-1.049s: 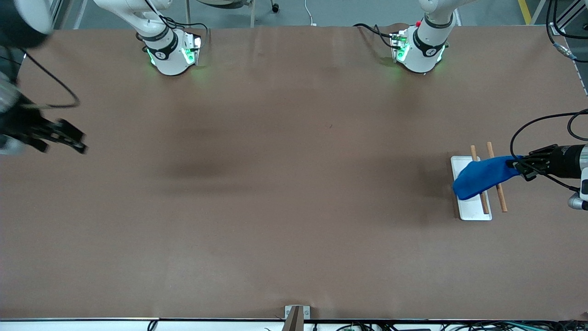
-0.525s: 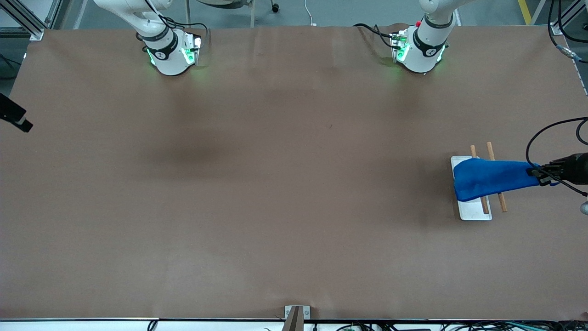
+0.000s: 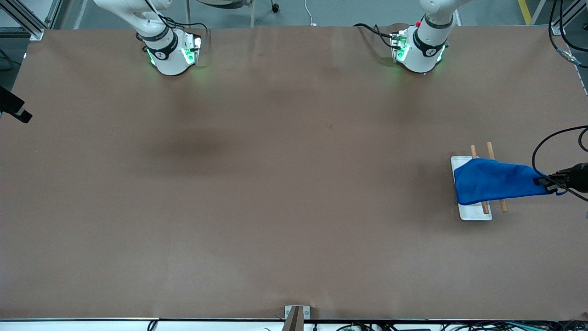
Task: Right arm passes towel to left arm to hang
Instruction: 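Lower the towel over the wooden dowels with the left gripper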
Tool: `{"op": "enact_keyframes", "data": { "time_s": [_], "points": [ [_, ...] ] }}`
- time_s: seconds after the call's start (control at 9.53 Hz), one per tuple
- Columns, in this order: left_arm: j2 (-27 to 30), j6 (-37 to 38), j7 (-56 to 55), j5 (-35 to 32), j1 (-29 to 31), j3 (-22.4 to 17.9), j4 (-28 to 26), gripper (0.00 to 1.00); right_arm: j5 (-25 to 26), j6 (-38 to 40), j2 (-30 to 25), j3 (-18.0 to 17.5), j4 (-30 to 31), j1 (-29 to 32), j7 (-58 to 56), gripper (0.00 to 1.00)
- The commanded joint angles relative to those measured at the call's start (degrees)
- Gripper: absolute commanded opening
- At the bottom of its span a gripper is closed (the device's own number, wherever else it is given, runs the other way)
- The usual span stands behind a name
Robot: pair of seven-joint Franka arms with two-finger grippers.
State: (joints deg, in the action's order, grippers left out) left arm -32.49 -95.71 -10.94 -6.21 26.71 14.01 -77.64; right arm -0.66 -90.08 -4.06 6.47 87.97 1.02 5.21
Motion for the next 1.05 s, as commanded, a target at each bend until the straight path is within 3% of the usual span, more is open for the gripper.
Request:
{"op": "enact_keyframes", "data": {
  "time_s": [0.0, 0.1, 0.21, 0.31, 0.52, 0.84, 0.94],
  "points": [
    [-2.66, -2.72, 2.58, -3.71, 0.71, 0.32, -0.67, 0.12, 0.92, 2.37, 1.34, -0.06, -3.06, 0.39, -0.64, 1.00],
    [-2.84, -3.25, 3.55, -4.07, 1.32, 0.32, -0.76, 0.19, 0.75, 2.28, 1.60, -0.06, -3.06, 0.39, -0.64, 1.00],
    [-3.02, -4.12, 6.51, -5.73, 1.68, 0.32, -0.76, 0.53, 0.83, 2.37, 1.60, -0.06, -3.06, 0.30, -0.64, 1.00],
    [-3.11, -4.92, 9.50, -7.31, 2.46, 0.41, -0.76, 1.00, 1.09, 2.54, 1.52, 0.03, -2.89, 0.21, -2.90, 1.00],
    [-2.50, -5.28, 11.55, -7.42, 3.00, 0.41, -0.67, 1.00, 3.82, 3.76, 1.43, 0.03, -2.98, 0.12, -5.84, 1.00],
    [-1.09, -4.58, 12.95, -7.33, 3.09, 1.45, 3.19, 1.00, 3.73, 4.48, 1.43, -0.06, -2.89, 0.21, -3.02, 1.00],
    [1.96, -4.49, 12.96, -6.98, 2.56, 1.72, 3.20, 1.00, 3.21, 4.48, 1.43, -0.06, -2.71, 0.21, -2.93, 1.00]
  ]
}}
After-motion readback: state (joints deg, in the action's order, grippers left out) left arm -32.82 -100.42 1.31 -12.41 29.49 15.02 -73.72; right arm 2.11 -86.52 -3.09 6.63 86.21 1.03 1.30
